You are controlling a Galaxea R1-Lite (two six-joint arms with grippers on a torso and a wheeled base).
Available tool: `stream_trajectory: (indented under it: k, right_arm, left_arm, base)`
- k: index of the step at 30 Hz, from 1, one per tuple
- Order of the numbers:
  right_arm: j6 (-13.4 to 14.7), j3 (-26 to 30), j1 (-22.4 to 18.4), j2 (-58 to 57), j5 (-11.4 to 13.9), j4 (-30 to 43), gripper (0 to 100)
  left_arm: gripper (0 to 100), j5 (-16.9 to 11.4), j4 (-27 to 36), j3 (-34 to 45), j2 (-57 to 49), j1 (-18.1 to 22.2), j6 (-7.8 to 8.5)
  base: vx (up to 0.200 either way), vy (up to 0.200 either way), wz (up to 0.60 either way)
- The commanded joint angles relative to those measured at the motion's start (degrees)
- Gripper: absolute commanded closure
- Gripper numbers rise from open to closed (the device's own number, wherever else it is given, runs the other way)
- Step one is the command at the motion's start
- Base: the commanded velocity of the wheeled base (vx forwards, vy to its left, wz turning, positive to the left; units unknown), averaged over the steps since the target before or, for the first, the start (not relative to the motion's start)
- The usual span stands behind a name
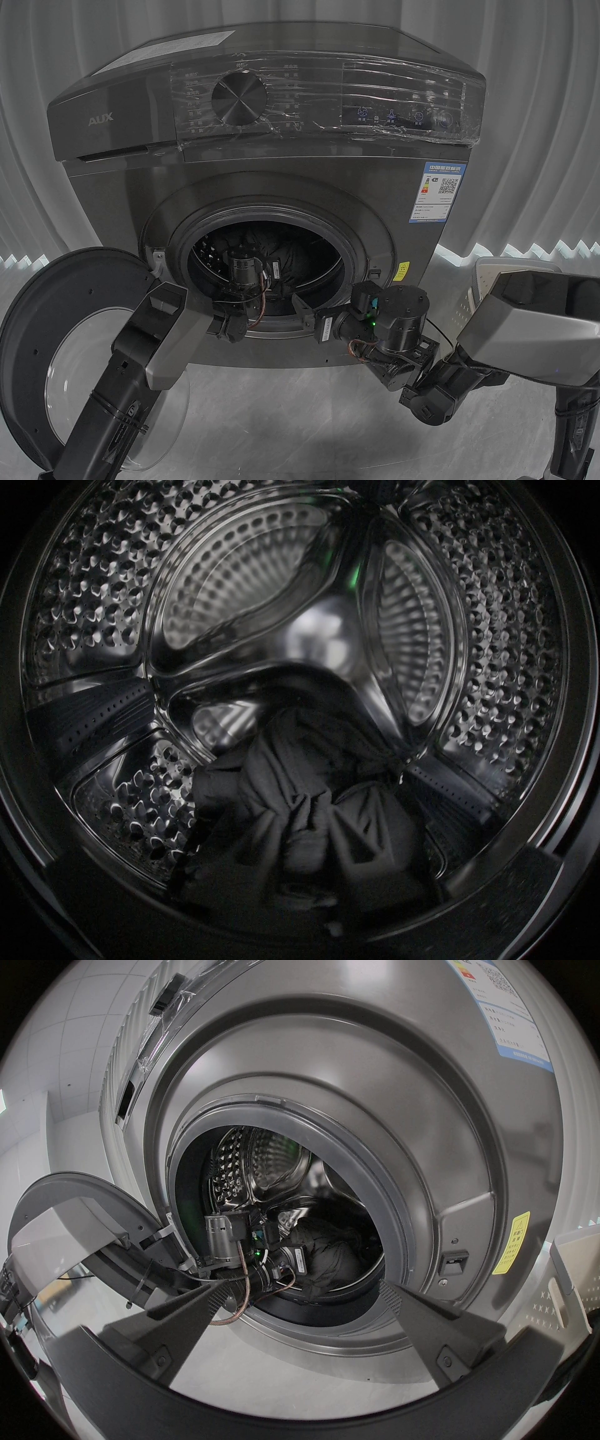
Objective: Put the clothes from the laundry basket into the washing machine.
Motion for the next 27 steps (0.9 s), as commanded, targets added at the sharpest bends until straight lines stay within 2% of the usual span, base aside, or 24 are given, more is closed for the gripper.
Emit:
stream_trajectory:
  k: [1, 3, 7, 8, 10, 21, 22, 27]
  right_arm:
    - [0.0, 0.0, 0.0, 0.1, 0.0, 0.0, 0]
    - [0.0, 0.0, 0.0, 0.3, 0.0, 0.0, 0]
    - [0.0, 0.0, 0.0, 0.2, 0.0, 0.0, 0]
    - [0.0, 0.0, 0.0, 0.3, 0.0, 0.0, 0]
    - [0.0, 0.0, 0.0, 0.3, 0.0, 0.0, 0]
    - [0.0, 0.0, 0.0, 0.4, 0.0, -0.1, 0]
    - [0.0, 0.0, 0.0, 0.4, 0.0, -0.3, 0]
    - [0.0, 0.0, 0.0, 0.6, 0.0, -0.6, 0]
  left_arm:
    - [0, 0.0, -0.5, 0.0, -0.7, -0.3, -0.36]
    - [0, -0.1, -0.2, 1.0, -3.3, -0.9, -1.33]
    - [0, -1.0, 0.0, 6.6, -5.6, -1.8, -1.50]
    - [0, -2.6, -0.2, 9.8, -5.9, -2.6, -1.59]
    - [0, -4.0, -0.2, 11.8, -5.8, -2.8, -1.59]
    - [0, -4.6, 0.2, 11.5, -3.0, -3.0, -1.15]
    - [100, -4.6, 0.3, 11.4, -3.0, -2.9, -1.15]
    - [100, -4.6, 0.5, 10.8, -2.9, -2.8, -1.15]
  base:
    - [0.000, 0.000, 0.00]
    - [0.000, 0.000, 0.00]
    - [0.000, 0.000, 0.00]
    - [0.000, 0.000, 0.00]
    - [0.000, 0.000, 0.00]
    - [0.000, 0.000, 0.00]
    - [0.000, 0.000, 0.00]
    - [0.000, 0.000, 0.00]
